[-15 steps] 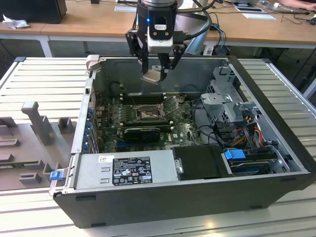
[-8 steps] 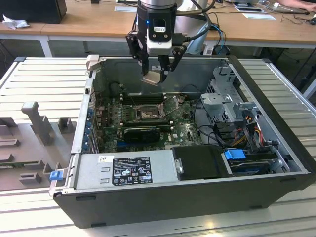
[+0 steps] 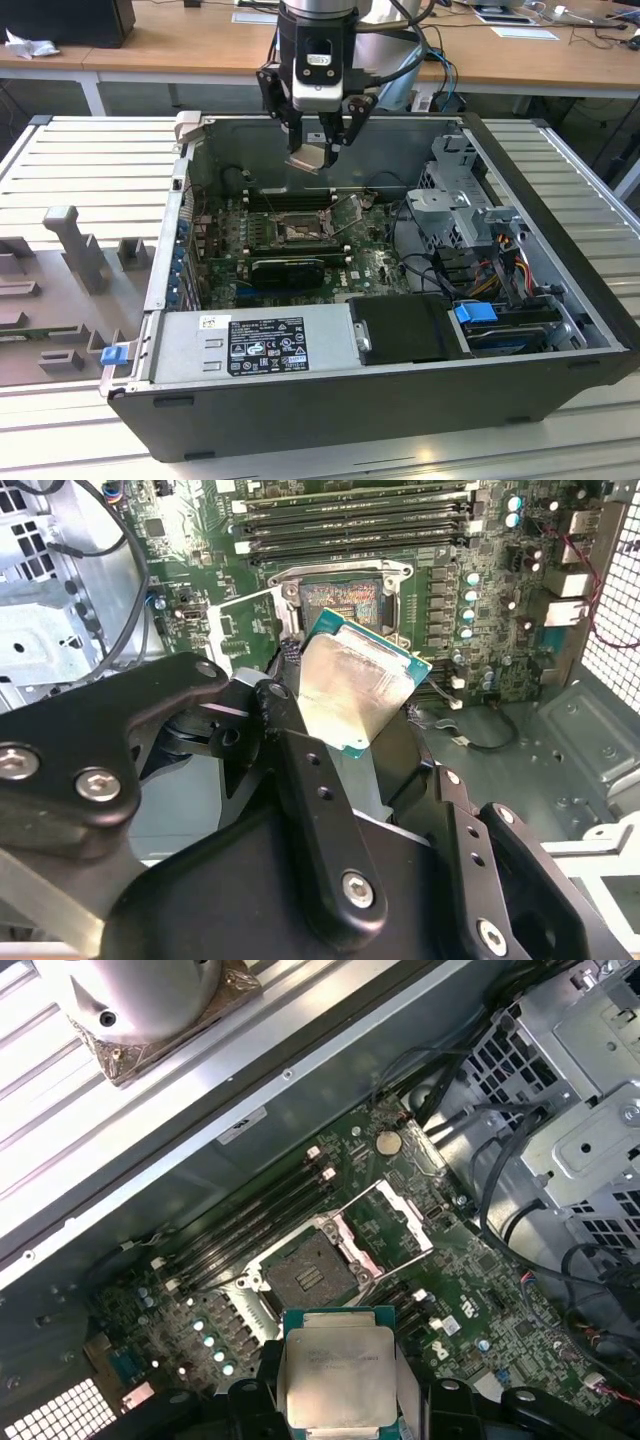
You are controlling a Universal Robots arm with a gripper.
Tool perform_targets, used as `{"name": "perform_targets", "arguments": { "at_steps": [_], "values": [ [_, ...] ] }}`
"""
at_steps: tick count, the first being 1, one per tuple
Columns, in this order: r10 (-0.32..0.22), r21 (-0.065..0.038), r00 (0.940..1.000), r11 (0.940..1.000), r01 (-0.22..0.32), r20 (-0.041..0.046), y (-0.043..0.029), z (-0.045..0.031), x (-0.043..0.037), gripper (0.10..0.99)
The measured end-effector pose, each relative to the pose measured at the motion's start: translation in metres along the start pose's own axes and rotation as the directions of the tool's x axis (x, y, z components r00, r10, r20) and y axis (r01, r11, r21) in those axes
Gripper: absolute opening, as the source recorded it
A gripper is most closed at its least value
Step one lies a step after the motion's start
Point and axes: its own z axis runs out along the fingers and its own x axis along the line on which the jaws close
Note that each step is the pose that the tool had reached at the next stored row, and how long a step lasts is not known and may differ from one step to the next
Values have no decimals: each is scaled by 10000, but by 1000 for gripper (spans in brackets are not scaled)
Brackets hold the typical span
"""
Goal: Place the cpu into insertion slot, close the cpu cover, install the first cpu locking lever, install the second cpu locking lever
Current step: 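Place the cpu into insertion slot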
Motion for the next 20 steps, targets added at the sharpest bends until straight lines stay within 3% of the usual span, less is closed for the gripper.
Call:
{"name": "perform_targets", "arguments": {
  "at_steps": [12, 20],
  "values": [
    [653, -13, 9979, 9979, -653, 55, 0, 5, 0, 529],
    [1926, -46, 9811, 9813, -1925, 163, -1, 21, 0, 529]
  ]
}}
